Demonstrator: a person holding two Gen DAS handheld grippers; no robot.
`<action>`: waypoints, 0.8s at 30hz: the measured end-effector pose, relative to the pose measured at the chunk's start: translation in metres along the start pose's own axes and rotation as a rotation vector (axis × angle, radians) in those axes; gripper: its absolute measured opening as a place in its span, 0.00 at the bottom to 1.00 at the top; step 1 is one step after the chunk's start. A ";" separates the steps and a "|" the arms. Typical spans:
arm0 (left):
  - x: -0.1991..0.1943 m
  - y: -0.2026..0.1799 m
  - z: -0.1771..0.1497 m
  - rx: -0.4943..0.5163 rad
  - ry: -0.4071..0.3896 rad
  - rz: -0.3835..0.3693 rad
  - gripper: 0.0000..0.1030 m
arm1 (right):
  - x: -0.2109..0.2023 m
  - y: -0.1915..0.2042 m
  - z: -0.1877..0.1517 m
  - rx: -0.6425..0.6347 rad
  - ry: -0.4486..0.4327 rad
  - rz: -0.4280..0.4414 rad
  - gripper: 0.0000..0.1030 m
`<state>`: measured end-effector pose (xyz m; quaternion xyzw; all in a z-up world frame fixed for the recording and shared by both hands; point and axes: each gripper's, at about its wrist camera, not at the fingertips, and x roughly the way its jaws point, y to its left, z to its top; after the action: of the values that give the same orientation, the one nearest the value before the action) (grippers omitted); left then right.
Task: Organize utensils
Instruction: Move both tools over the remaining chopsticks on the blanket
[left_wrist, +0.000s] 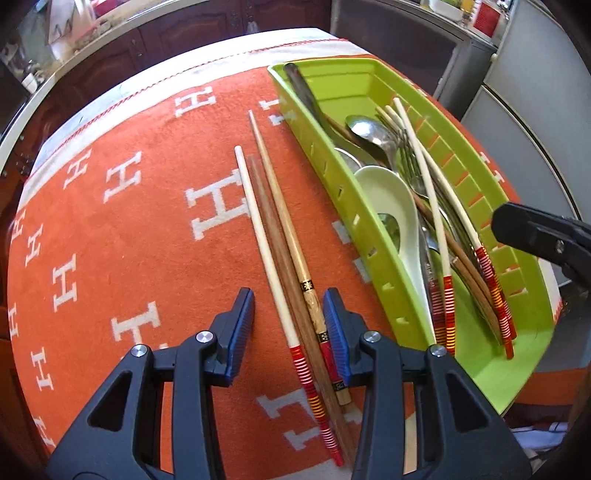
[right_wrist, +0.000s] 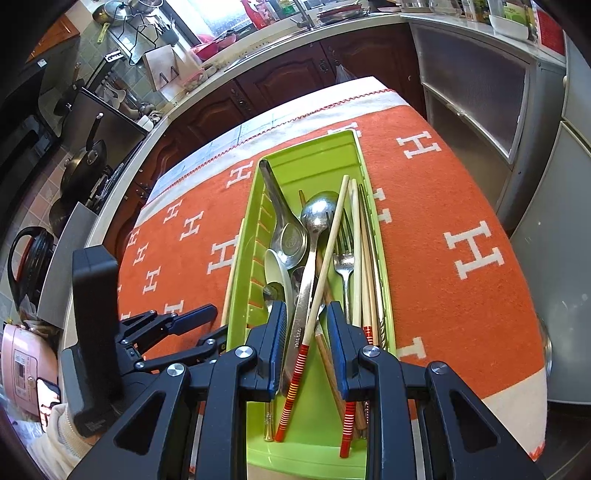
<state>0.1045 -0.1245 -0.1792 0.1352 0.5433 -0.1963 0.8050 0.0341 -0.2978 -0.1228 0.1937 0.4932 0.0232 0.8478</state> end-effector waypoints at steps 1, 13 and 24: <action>0.000 0.002 0.000 -0.012 0.002 0.008 0.35 | -0.001 0.001 0.000 -0.004 -0.001 0.001 0.22; -0.003 0.061 -0.012 -0.196 0.015 0.083 0.35 | -0.005 0.036 0.001 -0.098 -0.008 0.049 0.22; -0.013 0.088 -0.030 -0.294 0.053 0.053 0.35 | 0.005 0.097 0.009 -0.228 -0.001 0.118 0.22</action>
<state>0.1164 -0.0313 -0.1782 0.0355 0.5833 -0.0898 0.8065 0.0589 -0.2100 -0.0890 0.1249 0.4748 0.1290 0.8616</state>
